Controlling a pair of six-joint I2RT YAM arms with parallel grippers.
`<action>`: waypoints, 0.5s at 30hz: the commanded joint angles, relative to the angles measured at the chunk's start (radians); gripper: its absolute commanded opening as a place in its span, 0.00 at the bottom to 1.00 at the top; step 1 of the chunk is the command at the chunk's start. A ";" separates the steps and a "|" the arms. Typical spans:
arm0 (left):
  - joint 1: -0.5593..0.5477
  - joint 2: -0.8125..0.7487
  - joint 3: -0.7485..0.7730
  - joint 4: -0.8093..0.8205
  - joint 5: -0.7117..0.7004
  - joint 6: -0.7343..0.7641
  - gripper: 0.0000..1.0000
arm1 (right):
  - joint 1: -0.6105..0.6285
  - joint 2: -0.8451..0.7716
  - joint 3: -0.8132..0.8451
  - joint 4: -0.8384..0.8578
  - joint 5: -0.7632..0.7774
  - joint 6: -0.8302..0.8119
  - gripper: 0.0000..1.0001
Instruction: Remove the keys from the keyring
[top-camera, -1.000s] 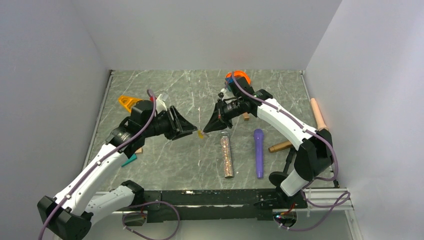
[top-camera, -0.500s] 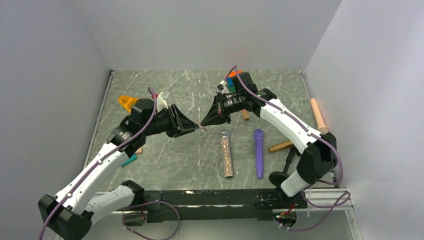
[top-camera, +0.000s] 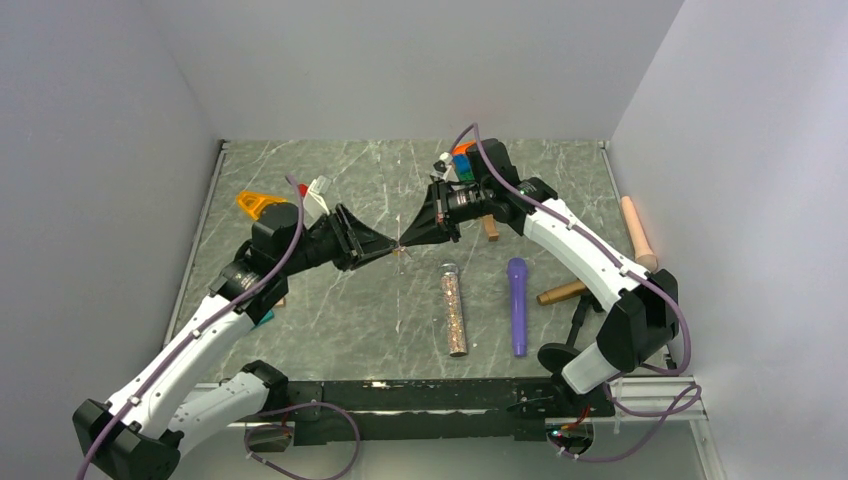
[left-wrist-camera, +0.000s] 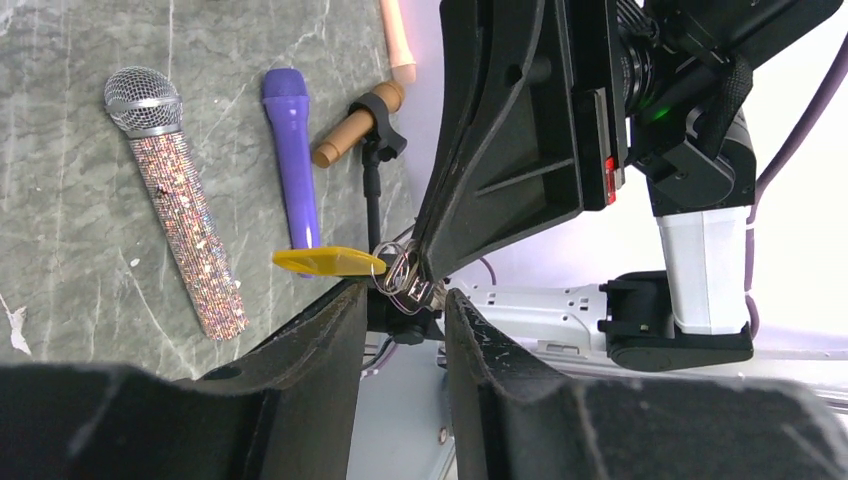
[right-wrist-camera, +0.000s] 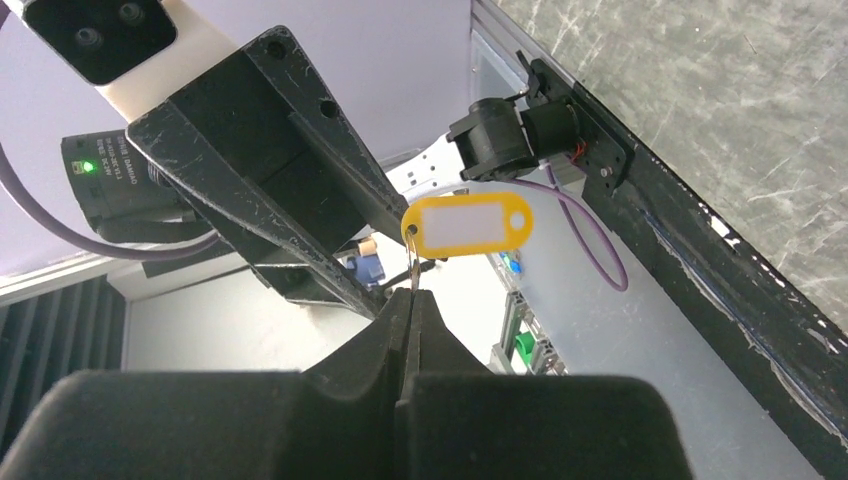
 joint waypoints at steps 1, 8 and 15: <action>0.002 -0.018 -0.007 0.072 -0.020 -0.032 0.38 | 0.002 -0.044 0.025 0.053 -0.043 0.016 0.00; 0.001 -0.027 -0.032 0.122 -0.031 -0.063 0.33 | 0.001 -0.053 0.000 0.098 -0.063 0.034 0.00; 0.001 -0.027 -0.021 0.129 -0.035 -0.069 0.28 | 0.003 -0.055 -0.006 0.131 -0.067 0.047 0.00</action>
